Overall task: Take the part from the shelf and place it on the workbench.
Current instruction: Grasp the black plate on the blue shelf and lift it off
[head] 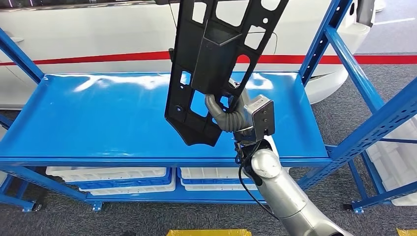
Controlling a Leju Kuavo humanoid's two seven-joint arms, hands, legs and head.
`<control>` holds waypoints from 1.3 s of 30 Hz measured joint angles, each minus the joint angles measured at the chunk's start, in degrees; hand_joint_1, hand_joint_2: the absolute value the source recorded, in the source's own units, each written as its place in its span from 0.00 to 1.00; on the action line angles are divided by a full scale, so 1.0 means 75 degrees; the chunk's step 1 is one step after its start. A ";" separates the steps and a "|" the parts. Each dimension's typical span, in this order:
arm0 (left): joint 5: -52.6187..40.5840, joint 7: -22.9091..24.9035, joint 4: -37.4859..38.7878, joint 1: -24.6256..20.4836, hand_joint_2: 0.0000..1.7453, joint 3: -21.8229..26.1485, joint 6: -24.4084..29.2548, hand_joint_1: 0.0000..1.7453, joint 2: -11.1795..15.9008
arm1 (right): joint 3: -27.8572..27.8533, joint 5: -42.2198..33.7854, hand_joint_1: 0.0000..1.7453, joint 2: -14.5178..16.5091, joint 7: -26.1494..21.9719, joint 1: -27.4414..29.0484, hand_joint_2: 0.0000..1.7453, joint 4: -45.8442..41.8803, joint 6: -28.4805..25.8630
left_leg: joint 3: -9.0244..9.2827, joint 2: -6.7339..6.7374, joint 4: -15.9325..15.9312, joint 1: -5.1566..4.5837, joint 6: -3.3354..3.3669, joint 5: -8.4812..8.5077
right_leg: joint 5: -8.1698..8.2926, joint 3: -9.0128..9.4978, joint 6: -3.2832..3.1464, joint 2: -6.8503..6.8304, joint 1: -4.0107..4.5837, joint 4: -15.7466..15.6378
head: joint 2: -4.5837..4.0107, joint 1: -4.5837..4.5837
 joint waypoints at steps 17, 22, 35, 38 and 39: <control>-0.0051 -0.0016 -0.0027 0.0014 1.00 0.0034 -0.0006 0.00 -0.0018 | -0.0042 -0.0015 1.00 -0.0083 -0.0098 0.0153 1.00 -0.0133 0.0119 | 0.0379 -0.0006 -0.1426 -0.0110 0.0316 0.0909 | -0.0323 0.0108 0.0296 -0.0039 0.0061 0.0316 | 0.0001 0.0023; -0.0081 -0.0017 -0.0029 0.0014 1.00 0.0038 0.0005 0.00 -0.0050 | -0.0062 -0.0017 1.00 -0.0073 -0.0133 0.0158 1.00 -0.0154 0.0186 | 0.0298 -0.0005 -0.1377 -0.0133 0.0143 0.0907 | -0.0122 0.0367 0.0090 -0.0042 0.0054 -0.0206 | 0.0001 0.0009; 0.0270 -0.0279 -0.0026 0.0162 1.00 0.0343 0.0008 0.00 0.0003 | 0.0333 0.0007 1.00 0.0629 -0.0011 -0.0315 1.00 0.0179 0.0591 | 0.0491 -0.0095 -0.1255 0.0088 -0.0171 0.0661 | 0.0070 0.0126 0.0258 -0.0040 -0.0076 -0.0098 | 0.0001 -0.0041; 0.0313 -0.0331 -0.0026 0.0243 1.00 0.0443 0.0007 0.00 0.0044 | 0.0477 0.0009 1.00 0.0809 -0.0003 -0.0436 1.00 0.0351 0.0623 | 0.0378 -0.0102 -0.1278 0.0037 0.0063 0.0805 | 0.0029 -0.0003 0.0373 -0.0057 -0.0112 -0.0036 | 0.0001 -0.0039; 0.0328 -0.0335 -0.0026 0.0262 1.00 0.0466 0.0005 0.00 0.0057 | 0.0508 0.0007 1.00 0.0847 -0.0004 -0.0460 1.00 0.0396 0.0640 | 0.0327 -0.0102 -0.1291 0.0034 0.0142 0.0857 | -0.0144 -0.0141 0.0346 -0.0067 -0.0115 0.0225 | 0.0001 -0.0034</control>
